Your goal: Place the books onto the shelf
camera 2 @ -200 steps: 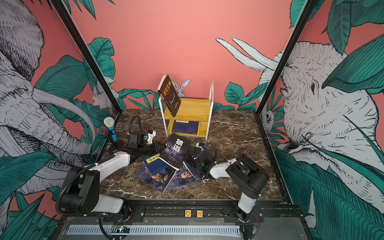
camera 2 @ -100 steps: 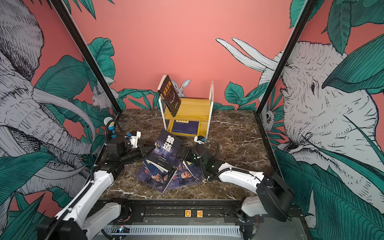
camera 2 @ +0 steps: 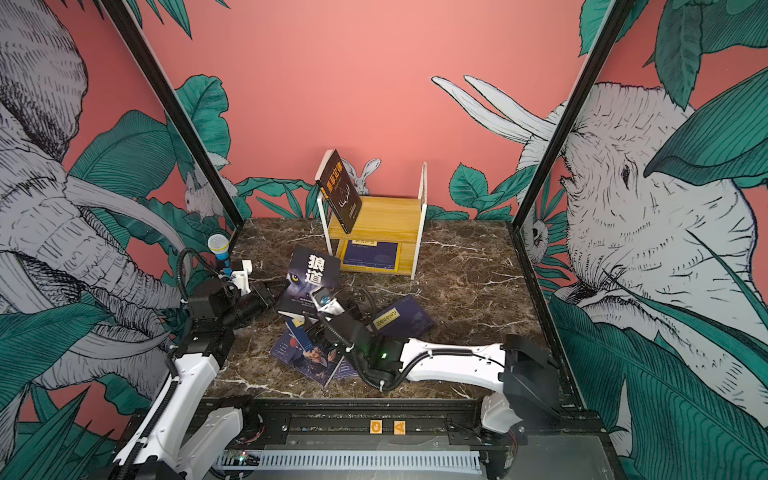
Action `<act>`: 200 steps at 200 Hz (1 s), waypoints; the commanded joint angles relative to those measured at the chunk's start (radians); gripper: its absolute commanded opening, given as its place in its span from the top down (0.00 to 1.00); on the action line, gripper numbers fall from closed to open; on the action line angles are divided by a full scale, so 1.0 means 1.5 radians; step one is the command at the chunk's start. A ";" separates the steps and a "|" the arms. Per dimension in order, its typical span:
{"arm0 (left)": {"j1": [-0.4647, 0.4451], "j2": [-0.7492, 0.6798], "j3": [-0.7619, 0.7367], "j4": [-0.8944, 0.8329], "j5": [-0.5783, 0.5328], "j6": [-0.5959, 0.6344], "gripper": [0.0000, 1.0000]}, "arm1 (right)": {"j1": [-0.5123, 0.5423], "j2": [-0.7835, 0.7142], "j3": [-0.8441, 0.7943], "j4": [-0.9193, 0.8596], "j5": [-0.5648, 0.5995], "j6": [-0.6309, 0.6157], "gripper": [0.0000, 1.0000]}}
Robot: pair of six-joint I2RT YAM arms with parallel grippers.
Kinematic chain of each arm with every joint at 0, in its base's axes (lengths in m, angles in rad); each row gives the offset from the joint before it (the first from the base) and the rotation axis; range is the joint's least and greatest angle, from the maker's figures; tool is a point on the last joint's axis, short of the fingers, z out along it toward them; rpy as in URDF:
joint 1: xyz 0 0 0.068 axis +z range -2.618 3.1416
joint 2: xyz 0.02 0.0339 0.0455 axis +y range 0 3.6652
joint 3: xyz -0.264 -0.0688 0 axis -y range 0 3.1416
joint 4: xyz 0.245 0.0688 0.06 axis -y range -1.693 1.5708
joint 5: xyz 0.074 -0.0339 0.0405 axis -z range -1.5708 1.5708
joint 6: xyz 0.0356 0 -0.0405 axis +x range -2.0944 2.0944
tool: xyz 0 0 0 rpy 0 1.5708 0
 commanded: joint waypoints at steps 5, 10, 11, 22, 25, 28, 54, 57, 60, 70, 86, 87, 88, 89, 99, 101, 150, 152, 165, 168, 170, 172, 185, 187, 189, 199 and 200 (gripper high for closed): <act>0.011 -0.015 -0.010 0.089 0.018 -0.037 1.00 | 0.035 0.079 0.050 0.083 0.084 -0.255 0.09; 0.013 -0.015 -0.013 0.094 0.017 -0.040 1.00 | 0.041 0.095 0.060 0.085 0.091 -0.277 0.08; 0.013 -0.015 -0.013 0.094 0.017 -0.040 1.00 | 0.042 0.098 0.062 0.086 0.093 -0.278 0.08; 0.019 -0.016 -0.015 0.099 0.016 -0.045 1.00 | 0.049 0.127 0.081 0.093 0.116 -0.323 0.06; 0.021 -0.016 -0.015 0.100 0.016 -0.046 1.00 | 0.051 0.135 0.085 0.097 0.124 -0.332 0.05; 0.022 -0.016 -0.015 0.100 0.016 -0.045 1.00 | 0.052 0.141 0.090 0.102 0.132 -0.339 0.04; 0.029 -0.015 -0.018 0.104 0.019 -0.048 1.00 | 0.052 0.186 0.121 0.118 0.183 -0.376 0.01; 0.029 -0.015 -0.018 0.103 0.020 -0.048 1.00 | 0.051 0.189 0.126 0.118 0.188 -0.381 0.01; 0.030 -0.014 -0.018 0.103 0.020 -0.048 1.00 | 0.051 0.196 0.131 0.116 0.193 -0.386 0.01; 0.032 -0.014 -0.018 0.103 0.020 -0.048 1.00 | 0.050 0.214 0.149 0.113 0.204 -0.399 0.01; 0.033 -0.014 -0.020 0.102 0.021 -0.048 1.00 | 0.044 0.238 0.179 0.113 0.225 -0.403 0.01; 0.033 -0.014 -0.020 0.103 0.021 -0.048 1.00 | 0.043 0.239 0.181 0.114 0.226 -0.403 0.01; 0.033 -0.014 -0.020 0.103 0.021 -0.049 1.00 | 0.042 0.240 0.182 0.113 0.227 -0.402 0.01; 0.033 -0.014 -0.021 0.103 0.022 -0.049 1.00 | 0.042 0.241 0.184 0.113 0.227 -0.402 0.00; 0.033 -0.015 -0.021 0.103 0.023 -0.050 1.00 | 0.034 0.250 0.193 0.110 0.230 -0.392 0.00; 0.033 -0.015 -0.021 0.103 0.023 -0.050 1.00 | 0.033 0.252 0.196 0.109 0.229 -0.389 0.01; 0.033 -0.015 -0.027 0.109 0.022 -0.049 1.00 | -0.007 0.288 0.234 0.091 0.212 -0.322 0.01; 0.033 -0.015 -0.028 0.110 0.023 -0.049 1.00 | -0.008 0.289 0.235 0.090 0.210 -0.318 0.01; 0.033 -0.017 -0.029 0.110 0.023 -0.049 1.00 | -0.015 0.296 0.242 0.084 0.201 -0.302 0.01; 0.032 -0.017 -0.030 0.109 0.024 -0.050 1.00 | -0.017 0.297 0.242 0.084 0.198 -0.299 0.01; 0.033 -0.017 -0.030 0.109 0.023 -0.049 1.00 | -0.018 0.298 0.243 0.083 0.197 -0.298 0.01; 0.033 -0.017 -0.029 0.110 0.024 -0.049 1.00 | -0.018 0.299 0.243 0.083 0.194 -0.296 0.01; 0.033 -0.018 -0.031 0.111 0.024 -0.050 1.00 | -0.023 0.306 0.245 0.083 0.182 -0.292 0.03; 0.033 -0.018 -0.030 0.111 0.025 -0.049 1.00 | -0.024 0.307 0.245 0.083 0.179 -0.293 0.04; 0.033 -0.019 -0.031 0.111 0.025 -0.049 1.00 | -0.024 0.308 0.244 0.084 0.176 -0.293 0.04; 0.032 -0.020 -0.031 0.112 0.025 -0.050 1.00 | -0.028 0.313 0.241 0.091 0.168 -0.292 0.09; 0.032 -0.020 -0.031 0.112 0.026 -0.049 1.00 | -0.028 0.313 0.241 0.091 0.168 -0.291 0.09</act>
